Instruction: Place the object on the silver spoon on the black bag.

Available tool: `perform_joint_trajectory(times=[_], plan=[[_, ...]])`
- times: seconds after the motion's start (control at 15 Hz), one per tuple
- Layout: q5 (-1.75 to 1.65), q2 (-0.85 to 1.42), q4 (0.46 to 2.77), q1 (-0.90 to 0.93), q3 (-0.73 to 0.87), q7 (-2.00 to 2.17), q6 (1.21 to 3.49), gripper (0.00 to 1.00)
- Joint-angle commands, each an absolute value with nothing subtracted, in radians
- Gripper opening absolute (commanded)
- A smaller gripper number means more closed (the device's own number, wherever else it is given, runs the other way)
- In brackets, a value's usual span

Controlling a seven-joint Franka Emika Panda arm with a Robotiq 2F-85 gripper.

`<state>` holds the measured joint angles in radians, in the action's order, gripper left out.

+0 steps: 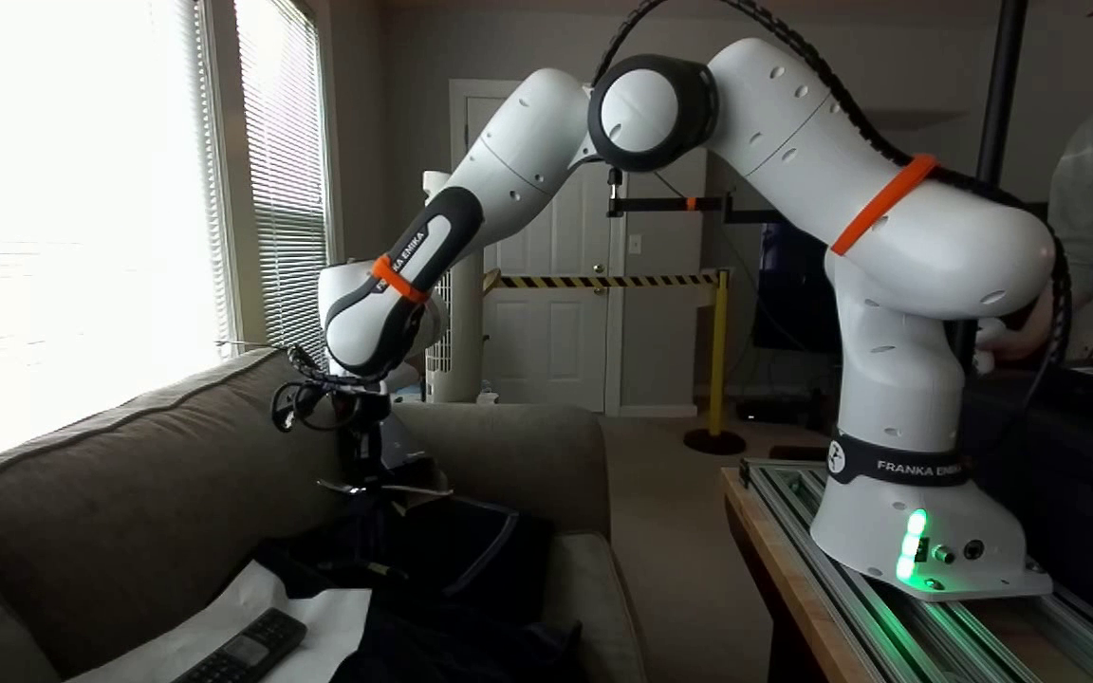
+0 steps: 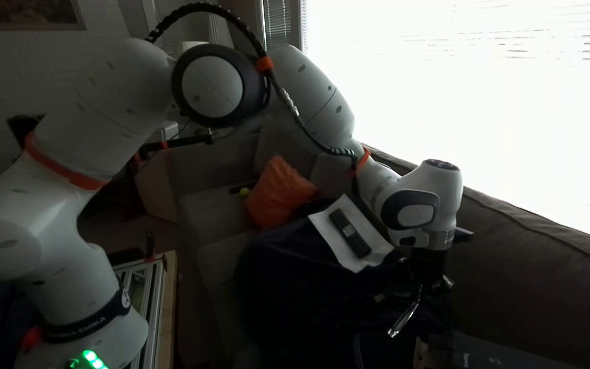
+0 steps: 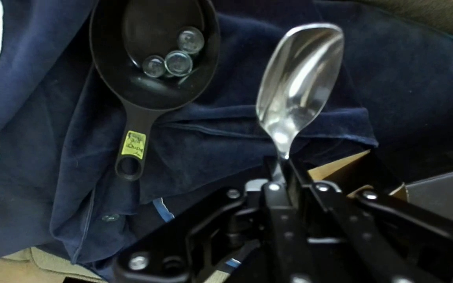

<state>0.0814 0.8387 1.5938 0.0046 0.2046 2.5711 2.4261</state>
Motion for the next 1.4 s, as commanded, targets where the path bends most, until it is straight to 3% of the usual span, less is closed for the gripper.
perform_joint_trajectory(times=[0.0,1.33], plan=[[0.112,0.832,1.642,0.009,0.205,2.611,2.491,0.02],[0.035,0.924,1.589,0.05,0.266,2.603,2.509,0.02]])
